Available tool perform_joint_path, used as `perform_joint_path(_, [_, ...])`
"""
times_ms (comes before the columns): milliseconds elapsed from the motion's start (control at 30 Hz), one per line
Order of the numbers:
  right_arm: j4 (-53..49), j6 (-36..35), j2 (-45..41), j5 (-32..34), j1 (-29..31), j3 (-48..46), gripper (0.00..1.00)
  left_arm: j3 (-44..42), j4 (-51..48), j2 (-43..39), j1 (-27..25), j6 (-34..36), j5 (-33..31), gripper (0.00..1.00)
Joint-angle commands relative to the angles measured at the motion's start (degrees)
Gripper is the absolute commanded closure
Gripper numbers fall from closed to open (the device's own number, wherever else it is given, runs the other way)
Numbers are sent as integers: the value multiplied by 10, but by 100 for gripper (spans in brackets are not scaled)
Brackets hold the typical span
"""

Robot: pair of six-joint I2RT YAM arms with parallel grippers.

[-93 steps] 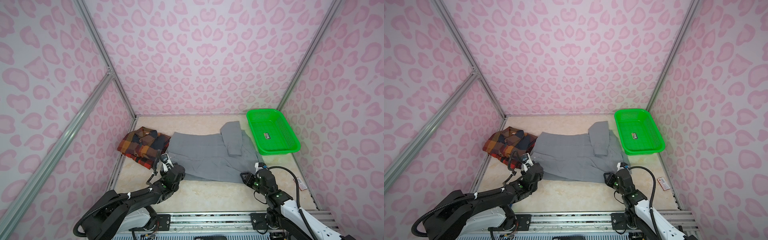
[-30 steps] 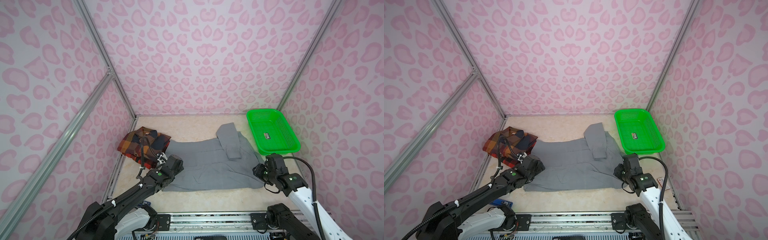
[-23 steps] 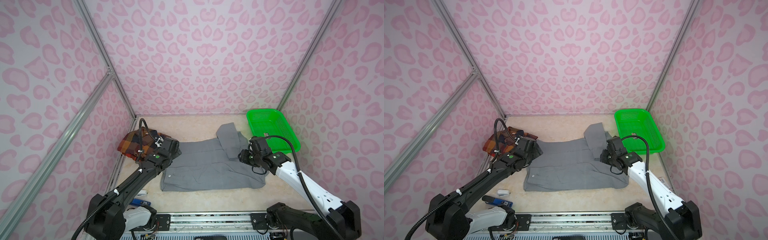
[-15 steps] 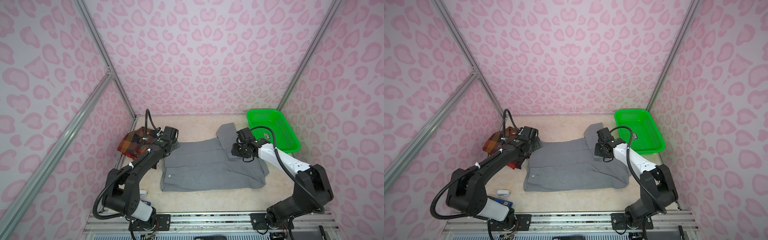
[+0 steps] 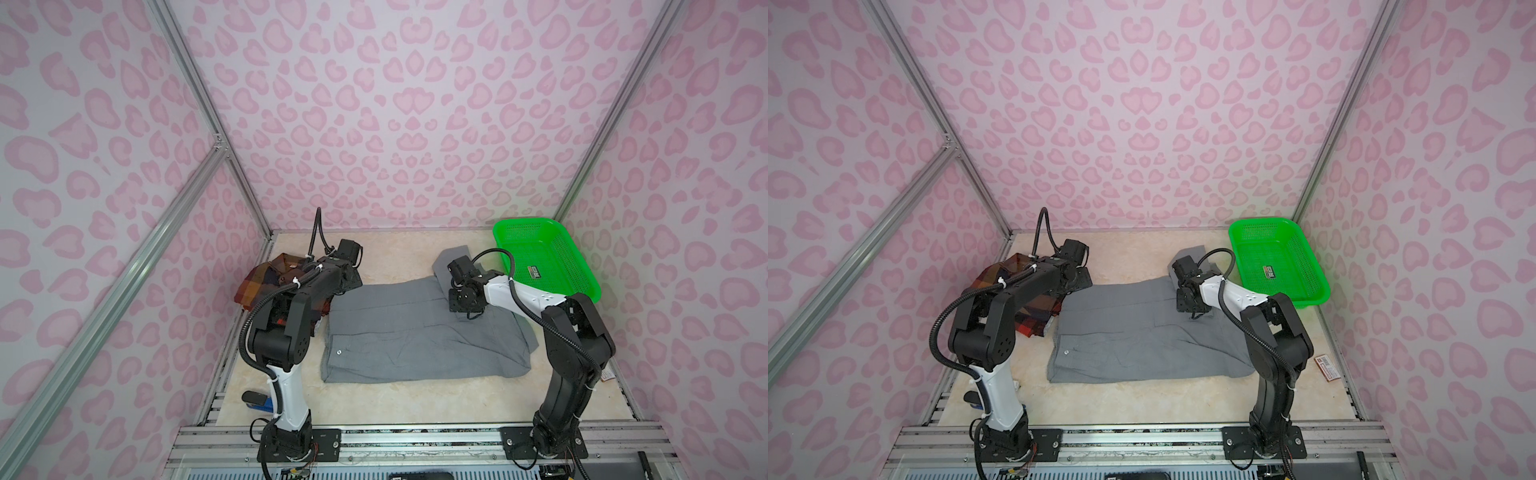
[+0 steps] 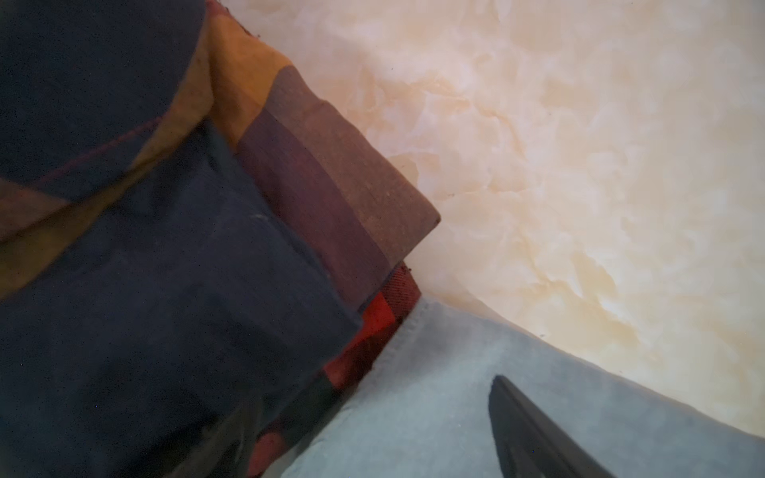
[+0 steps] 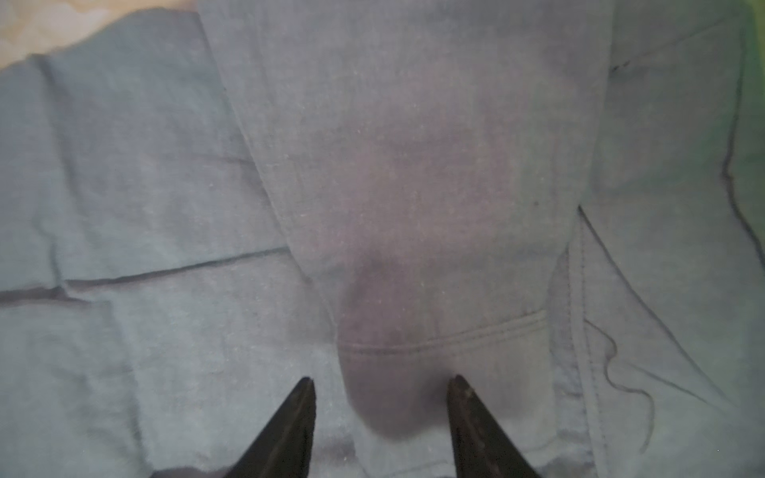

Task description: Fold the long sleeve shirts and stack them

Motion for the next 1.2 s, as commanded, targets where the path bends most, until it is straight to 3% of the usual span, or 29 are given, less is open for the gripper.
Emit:
perform_joint_path(0, [4, -6, 14, 21, 0, 2, 51, 14, 4, 20, 2, 21, -18, 14])
perform_joint_path(233, [26, 4, 15, 13, -7, -20, 57, 32, 9, 55, 3, 23, 2, 19])
perform_joint_path(533, [57, 11, 15, -11, -19, -53, 77, 43, 15, 84, 3, 27, 7, 32])
perform_joint_path(900, [54, 15, -8, -17, -22, -50, 93, 65, 9, 72, 3, 44, -2, 84])
perform_joint_path(1067, [50, 17, -44, -24, -23, -48, 100, 70, 8, 64, 3, 53, -1, 96])
perform_joint_path(1167, [52, 18, -69, -31, -27, -54, 100, 67, 8, 55, 3, 58, -7, 96])
